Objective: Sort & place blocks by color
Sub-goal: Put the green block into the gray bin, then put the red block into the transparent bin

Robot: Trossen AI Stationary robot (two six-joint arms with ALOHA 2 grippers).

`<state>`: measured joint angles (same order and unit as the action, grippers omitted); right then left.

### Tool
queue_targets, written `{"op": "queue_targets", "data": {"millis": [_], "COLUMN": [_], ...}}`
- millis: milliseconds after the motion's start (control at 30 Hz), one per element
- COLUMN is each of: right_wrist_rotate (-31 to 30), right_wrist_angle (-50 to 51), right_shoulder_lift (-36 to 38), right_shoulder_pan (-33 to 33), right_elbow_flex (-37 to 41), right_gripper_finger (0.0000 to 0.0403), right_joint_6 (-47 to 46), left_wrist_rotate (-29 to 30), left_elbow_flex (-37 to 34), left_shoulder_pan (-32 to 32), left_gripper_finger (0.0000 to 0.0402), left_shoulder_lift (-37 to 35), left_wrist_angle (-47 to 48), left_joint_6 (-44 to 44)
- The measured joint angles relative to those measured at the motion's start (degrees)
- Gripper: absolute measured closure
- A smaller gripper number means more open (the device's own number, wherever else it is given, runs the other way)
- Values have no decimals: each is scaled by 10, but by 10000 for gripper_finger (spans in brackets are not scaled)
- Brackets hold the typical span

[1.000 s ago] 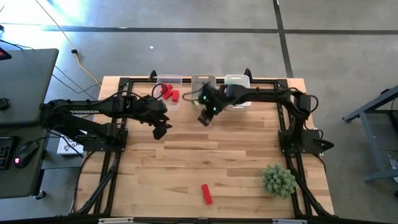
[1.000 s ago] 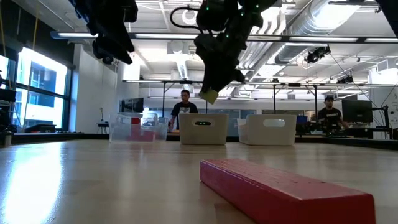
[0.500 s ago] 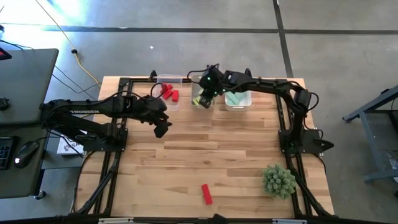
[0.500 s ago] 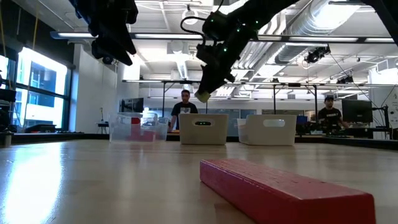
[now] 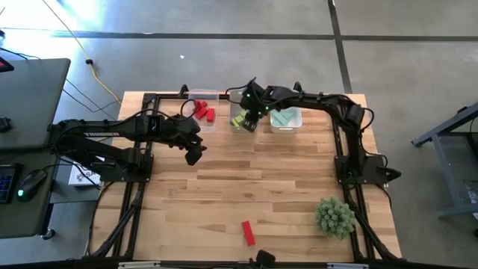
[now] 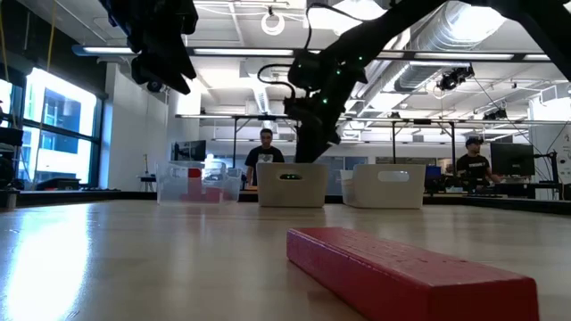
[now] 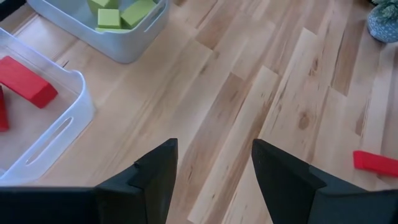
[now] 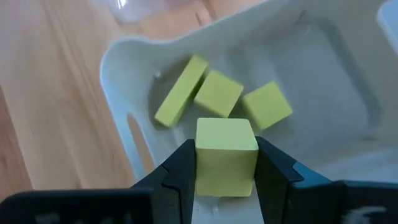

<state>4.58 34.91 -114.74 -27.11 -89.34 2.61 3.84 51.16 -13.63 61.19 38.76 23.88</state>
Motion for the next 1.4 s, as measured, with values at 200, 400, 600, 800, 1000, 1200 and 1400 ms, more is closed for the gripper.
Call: {"op": "queue_targets", "data": {"millis": [200,400,600,800,1000,1200,1400], "right_wrist_rotate": [-5,-36,-43,0,23,24,24], "right_wrist_angle": [9,19,40,121,219,261,266], "right_shoulder_lift": [-8,-8,-8,-8,-8,-8,-7], "right_shoulder_pan": [0,0,0,2,27,87,161], "right_elbow_flex": [0,0,-18,-84,-154,-195,-199], "right_gripper_finger": [297,229,197,194,193,192,192], "right_joint_6": [-2,-3,-27,-83,-151,-249,-376], "left_wrist_rotate": [1,1,1,0,0,25,29], "left_elbow_flex": [0,0,0,0,0,0,0], "left_shoulder_pan": [0,0,0,0,2,2,2], "left_gripper_finger": [206,206,206,206,206,206,206], "left_shoulder_lift": [0,0,0,0,0,-1,-9], "left_wrist_angle": [0,0,0,0,14,82,144], "left_joint_6": [0,0,0,-6,-39,-83,-129]}}
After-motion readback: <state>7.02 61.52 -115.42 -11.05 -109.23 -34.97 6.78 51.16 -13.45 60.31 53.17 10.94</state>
